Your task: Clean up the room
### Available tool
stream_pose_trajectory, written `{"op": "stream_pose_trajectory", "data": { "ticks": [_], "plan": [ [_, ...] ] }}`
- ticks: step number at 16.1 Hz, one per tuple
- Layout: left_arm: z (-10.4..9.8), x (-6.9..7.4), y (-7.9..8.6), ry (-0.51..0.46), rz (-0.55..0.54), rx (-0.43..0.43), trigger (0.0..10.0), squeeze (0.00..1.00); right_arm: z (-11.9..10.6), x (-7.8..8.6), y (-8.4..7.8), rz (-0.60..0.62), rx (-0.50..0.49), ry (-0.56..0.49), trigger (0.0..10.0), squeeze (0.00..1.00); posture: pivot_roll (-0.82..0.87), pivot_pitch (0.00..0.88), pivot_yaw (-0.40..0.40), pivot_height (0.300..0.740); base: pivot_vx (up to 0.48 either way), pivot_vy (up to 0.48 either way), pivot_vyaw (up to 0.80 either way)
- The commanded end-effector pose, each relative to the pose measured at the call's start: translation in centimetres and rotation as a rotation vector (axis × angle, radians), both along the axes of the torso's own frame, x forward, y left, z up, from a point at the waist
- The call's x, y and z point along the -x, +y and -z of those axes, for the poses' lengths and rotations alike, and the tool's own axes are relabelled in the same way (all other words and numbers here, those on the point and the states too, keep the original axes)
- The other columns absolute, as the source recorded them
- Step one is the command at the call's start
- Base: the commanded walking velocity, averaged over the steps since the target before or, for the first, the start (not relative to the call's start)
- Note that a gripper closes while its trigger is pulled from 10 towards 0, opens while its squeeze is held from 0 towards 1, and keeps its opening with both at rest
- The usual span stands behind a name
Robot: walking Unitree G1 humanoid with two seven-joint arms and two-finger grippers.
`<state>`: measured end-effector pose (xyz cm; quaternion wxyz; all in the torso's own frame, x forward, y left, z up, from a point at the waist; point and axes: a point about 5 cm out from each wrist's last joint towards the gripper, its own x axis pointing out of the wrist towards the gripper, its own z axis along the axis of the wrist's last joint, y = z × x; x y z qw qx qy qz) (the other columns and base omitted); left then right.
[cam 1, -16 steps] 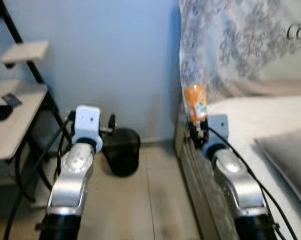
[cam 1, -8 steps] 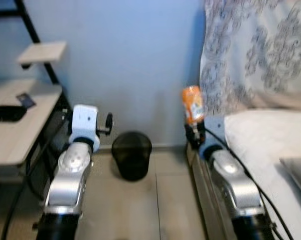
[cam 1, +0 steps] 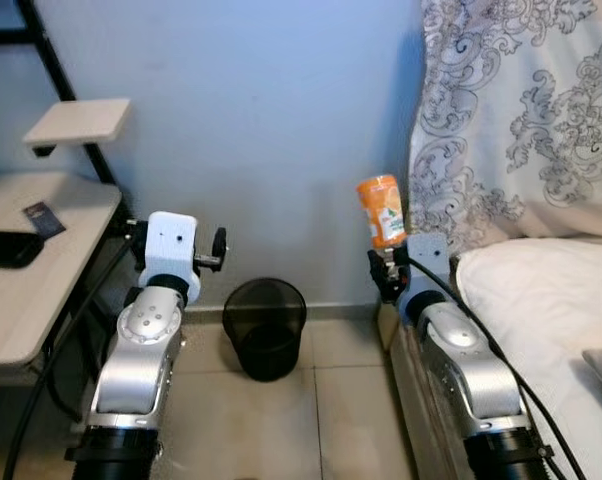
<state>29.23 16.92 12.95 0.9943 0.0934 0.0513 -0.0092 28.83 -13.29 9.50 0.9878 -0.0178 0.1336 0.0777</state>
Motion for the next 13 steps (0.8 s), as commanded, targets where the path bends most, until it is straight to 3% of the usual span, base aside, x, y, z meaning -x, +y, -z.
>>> {"op": "stream_pose_trajectory", "data": {
  "ticks": [1, 4, 8, 13],
  "plan": [
    [-0.2, -0.2, -0.5, -0.004, 0.02, -0.007, 10.0, 0.0, 0.1, 0.0, -0.5, 0.014, -0.001, 0.006, 10.0, 0.0, 0.08, 0.0, 0.049, 0.74, 0.345, 0.0, 0.8],
    [-0.2, -0.3, -0.4, -0.003, 0.021, -0.01, 10.0, 0.0, 0.2, 0.0, -0.5, 0.02, 0.008, 0.009, 10.0, 0.0, 0.08, 0.0, 0.06, 0.74, 0.345, 0.0, 0.8],
    [0.0, -0.4, -0.5, 0.005, 0.026, -0.01, 10.0, 0.0, 0.3, -0.1, -1.6, 0.086, -0.001, 0.011, 10.0, 0.0, 0.06, 0.0, 0.071, 0.74, 0.341, 0.0, 0.0],
    [0.0, -0.5, -0.5, 0.005, 0.034, -0.012, 10.0, 0.0, 0.2, -0.2, -1.5, 0.09, 0.003, 0.006, 10.0, 0.0, 0.07, 0.0, 0.07, 0.74, 0.34, 0.0, 0.0]
  ]
}}
